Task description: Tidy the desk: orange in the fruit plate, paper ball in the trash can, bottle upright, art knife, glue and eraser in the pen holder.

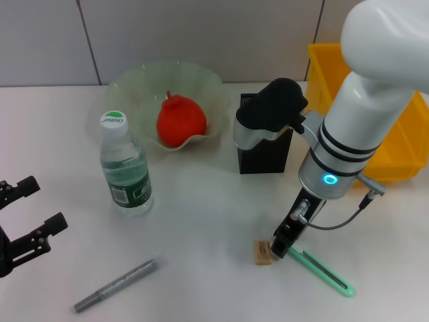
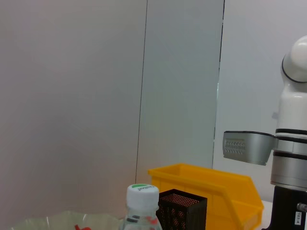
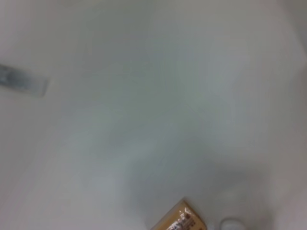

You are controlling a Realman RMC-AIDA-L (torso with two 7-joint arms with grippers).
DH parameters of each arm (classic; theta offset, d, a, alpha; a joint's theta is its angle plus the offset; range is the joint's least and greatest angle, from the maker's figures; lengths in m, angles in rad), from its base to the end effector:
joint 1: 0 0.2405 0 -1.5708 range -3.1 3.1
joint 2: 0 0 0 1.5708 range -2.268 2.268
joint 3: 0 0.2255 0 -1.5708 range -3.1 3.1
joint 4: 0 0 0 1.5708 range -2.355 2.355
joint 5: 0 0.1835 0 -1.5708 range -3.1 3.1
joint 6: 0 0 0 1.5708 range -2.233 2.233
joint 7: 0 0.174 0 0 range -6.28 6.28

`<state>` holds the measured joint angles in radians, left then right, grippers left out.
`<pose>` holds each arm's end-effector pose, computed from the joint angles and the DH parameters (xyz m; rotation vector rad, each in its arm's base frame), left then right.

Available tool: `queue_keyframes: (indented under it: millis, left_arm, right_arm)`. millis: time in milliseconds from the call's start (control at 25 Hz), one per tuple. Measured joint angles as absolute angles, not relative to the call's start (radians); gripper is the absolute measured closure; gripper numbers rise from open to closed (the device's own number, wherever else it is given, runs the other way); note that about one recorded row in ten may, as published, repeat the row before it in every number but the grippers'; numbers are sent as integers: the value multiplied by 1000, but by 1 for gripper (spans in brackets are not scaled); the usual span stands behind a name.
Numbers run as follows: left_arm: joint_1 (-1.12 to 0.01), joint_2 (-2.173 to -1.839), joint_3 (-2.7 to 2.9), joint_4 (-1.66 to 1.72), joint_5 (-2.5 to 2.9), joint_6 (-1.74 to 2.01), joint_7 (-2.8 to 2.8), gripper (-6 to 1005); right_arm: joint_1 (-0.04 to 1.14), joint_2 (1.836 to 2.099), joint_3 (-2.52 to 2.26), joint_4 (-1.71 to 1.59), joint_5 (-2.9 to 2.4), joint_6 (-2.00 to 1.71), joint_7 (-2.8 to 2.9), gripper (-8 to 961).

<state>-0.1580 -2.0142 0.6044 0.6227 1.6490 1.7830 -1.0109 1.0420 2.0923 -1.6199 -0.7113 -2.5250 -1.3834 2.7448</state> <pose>-0.2711 0.2276 0.0578 -2.3334 -0.4261 -0.9362 0.1585 0.3316 -0.0858 -2.6102 0.9747 -0.8617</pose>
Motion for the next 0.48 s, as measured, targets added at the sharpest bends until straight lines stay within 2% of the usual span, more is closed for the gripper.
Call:
queue_keyframes:
  millis: [360, 480]
  left_arm:
    - [-155, -2015, 604, 623, 1648, 1782, -1011, 190]
    - [-154, -2016, 604, 623, 1646, 1782, -1011, 190]
  right_arm:
    - [1041, 2092, -1622, -703, -2530, -1381, 2749, 564]
    - [1041, 2092, -1623, -701, -2530, -1380, 2749, 667]
